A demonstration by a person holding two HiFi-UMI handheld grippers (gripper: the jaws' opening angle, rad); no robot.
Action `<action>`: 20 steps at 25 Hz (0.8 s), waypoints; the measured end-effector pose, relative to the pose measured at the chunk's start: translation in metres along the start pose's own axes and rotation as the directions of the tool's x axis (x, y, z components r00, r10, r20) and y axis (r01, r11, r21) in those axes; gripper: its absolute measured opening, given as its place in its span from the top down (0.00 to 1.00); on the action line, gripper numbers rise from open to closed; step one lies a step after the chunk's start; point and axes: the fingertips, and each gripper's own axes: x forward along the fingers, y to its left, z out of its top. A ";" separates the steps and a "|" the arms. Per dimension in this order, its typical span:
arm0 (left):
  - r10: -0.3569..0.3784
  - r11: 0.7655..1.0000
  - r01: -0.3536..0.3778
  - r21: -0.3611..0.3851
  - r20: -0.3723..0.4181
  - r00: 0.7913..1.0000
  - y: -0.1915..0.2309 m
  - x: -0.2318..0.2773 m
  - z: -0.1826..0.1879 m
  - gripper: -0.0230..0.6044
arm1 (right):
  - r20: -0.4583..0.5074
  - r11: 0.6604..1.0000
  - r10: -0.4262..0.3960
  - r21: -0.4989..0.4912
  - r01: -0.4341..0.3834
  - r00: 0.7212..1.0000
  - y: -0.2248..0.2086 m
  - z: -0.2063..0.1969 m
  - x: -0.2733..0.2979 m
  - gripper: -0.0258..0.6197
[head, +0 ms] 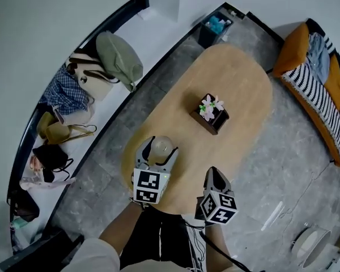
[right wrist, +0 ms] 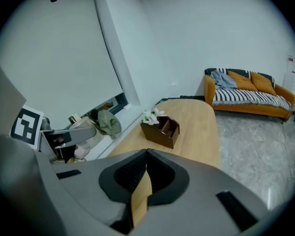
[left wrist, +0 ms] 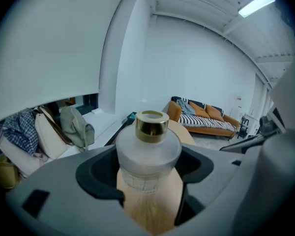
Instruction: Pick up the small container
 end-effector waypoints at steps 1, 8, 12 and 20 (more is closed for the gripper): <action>-0.001 1.000 0.001 -0.008 0.004 1.000 -0.005 -0.011 0.009 0.43 | 0.009 1.000 0.003 -0.003 -0.003 1.000 0.002 0.007 -0.009 0.92; -0.018 1.000 0.019 -0.015 0.050 0.999 -0.043 -0.088 0.075 0.43 | 0.079 0.999 0.044 -0.034 -0.042 0.996 0.027 0.060 -0.073 0.92; -0.014 0.999 0.017 -0.037 0.075 0.997 -0.060 -0.128 0.106 0.43 | 0.119 0.995 0.079 -0.063 -0.072 0.990 0.043 0.086 -0.109 0.92; 0.003 1.000 -0.002 -0.006 0.122 0.992 -0.087 -0.198 0.142 0.43 | 0.196 0.979 0.170 -0.149 -0.142 0.966 0.079 0.126 -0.169 0.92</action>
